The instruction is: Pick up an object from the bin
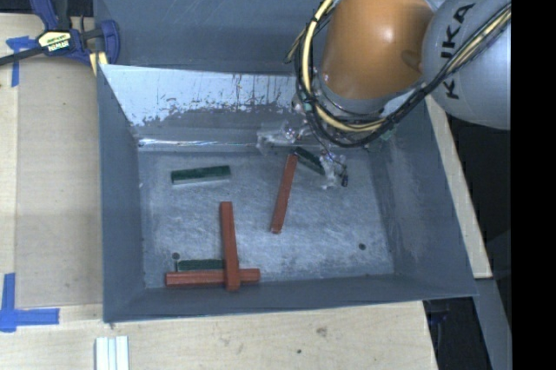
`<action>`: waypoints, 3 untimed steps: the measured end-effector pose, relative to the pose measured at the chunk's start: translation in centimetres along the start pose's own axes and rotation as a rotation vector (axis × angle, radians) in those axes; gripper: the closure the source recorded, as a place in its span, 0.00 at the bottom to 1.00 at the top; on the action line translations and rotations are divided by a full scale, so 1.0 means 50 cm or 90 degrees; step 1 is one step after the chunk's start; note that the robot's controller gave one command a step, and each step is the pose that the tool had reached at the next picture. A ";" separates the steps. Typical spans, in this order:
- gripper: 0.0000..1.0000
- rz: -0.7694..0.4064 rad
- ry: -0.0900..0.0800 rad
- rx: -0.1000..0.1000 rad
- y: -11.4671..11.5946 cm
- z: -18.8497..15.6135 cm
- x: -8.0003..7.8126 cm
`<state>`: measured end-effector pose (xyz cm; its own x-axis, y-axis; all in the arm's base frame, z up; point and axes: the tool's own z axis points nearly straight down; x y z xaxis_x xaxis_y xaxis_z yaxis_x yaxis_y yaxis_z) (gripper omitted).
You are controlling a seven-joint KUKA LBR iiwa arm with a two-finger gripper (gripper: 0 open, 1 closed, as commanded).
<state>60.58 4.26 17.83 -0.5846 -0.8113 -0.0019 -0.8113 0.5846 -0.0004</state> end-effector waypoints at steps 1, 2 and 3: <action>0.00 -0.079 -0.005 0.004 0.097 -0.163 -0.041; 0.00 -0.144 0.002 -0.004 0.128 0.199 -0.063; 1.00 -0.143 -0.002 0.001 0.124 0.189 -0.067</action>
Offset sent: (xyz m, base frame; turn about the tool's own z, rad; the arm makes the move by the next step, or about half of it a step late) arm -0.0283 0.0424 0.0764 -0.1216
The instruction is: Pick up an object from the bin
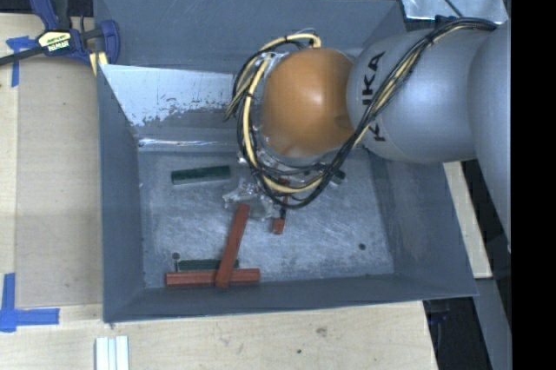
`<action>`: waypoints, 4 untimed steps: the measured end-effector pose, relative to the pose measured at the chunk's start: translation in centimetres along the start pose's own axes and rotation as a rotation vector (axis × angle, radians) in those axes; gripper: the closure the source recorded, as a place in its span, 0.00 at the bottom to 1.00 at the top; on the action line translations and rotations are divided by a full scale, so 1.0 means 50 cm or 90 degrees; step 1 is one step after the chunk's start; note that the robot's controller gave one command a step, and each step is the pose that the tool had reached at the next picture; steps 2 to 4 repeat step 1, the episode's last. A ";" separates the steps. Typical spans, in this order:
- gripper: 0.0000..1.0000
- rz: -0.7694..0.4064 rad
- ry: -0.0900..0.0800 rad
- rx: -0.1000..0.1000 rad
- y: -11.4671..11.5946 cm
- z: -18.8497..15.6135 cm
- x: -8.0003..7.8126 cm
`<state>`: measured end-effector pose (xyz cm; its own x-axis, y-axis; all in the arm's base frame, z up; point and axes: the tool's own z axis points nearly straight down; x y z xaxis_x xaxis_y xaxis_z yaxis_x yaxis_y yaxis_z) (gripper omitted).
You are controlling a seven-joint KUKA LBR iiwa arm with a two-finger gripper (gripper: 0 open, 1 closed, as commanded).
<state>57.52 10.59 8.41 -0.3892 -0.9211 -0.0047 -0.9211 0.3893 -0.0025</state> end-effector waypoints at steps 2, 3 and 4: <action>1.00 0.000 -0.002 0.005 -0.039 -0.258 -0.031; 1.00 0.000 -0.002 0.005 -0.039 -0.258 -0.031; 1.00 0.000 -0.002 0.005 -0.039 -0.258 -0.031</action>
Offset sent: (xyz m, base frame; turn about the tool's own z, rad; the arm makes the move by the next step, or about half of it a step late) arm 0.0205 0.0059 0.1232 -0.0025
